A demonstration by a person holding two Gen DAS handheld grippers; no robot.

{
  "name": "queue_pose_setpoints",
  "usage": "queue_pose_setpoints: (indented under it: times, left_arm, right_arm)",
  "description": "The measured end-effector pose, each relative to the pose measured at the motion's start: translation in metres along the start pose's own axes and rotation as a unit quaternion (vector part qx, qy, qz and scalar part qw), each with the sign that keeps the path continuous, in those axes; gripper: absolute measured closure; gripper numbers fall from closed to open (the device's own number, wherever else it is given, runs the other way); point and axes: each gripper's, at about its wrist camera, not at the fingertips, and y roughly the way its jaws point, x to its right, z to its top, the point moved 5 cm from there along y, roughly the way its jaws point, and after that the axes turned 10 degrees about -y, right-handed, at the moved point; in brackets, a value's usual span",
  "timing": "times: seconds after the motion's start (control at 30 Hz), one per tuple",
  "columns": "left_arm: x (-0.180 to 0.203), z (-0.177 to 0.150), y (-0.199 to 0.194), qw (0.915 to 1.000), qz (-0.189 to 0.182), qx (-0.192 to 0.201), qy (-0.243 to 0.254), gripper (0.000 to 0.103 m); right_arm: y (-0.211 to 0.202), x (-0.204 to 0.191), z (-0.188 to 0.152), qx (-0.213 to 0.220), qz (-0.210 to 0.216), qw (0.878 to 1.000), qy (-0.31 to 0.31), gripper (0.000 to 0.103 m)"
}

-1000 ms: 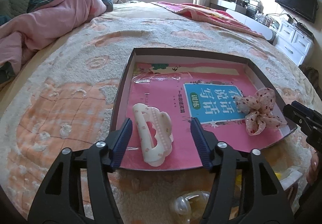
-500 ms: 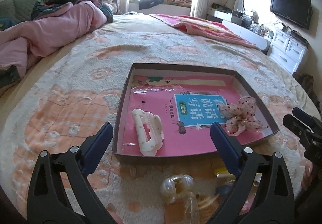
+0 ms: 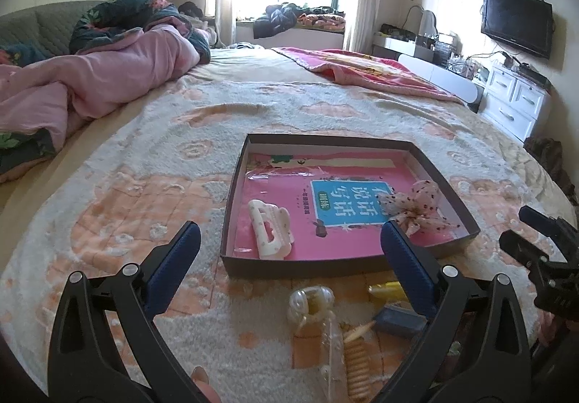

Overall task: Organize jewelry
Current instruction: 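Withdraw both tools from the tray toward the remaining items, then grasp the clear bag of earrings with the left tool and lift it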

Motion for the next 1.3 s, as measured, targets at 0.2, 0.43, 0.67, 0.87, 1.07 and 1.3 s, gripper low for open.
queue_pose_setpoints:
  times: [0.2, 0.43, 0.67, 0.87, 1.07, 1.3]
  left_arm:
    - [0.005, -0.011, -0.011, 1.0, -0.001, 0.006, 0.002, 0.012]
    - [0.004, -0.024, -0.017, 1.0, 0.002, -0.002, 0.003, 0.012]
    - [-0.006, -0.04, -0.019, 0.9997, 0.009, -0.022, 0.0, 0.012]
    - [-0.013, -0.055, -0.019, 0.999, 0.013, -0.043, -0.002, 0.012]
    - [-0.018, -0.068, -0.014, 0.9976, 0.01, -0.068, -0.007, 0.012]
    - [-0.017, -0.08, -0.005, 0.9962, 0.005, -0.087, -0.005, 0.015]
  right_arm:
    - [-0.007, -0.008, -0.009, -0.004, 0.014, 1.0, -0.019, 0.02]
    - [-0.01, -0.022, -0.023, -0.019, 0.035, 0.998, -0.043, 0.019]
    - [-0.011, -0.031, -0.035, -0.036, 0.053, 0.996, -0.056, 0.02]
    - [-0.005, -0.038, -0.041, -0.049, 0.059, 0.994, -0.073, 0.02]
    - [0.01, -0.042, -0.048, -0.073, 0.059, 0.991, -0.096, 0.02]
    - [0.029, -0.046, -0.051, -0.093, 0.048, 0.984, -0.145, 0.02]
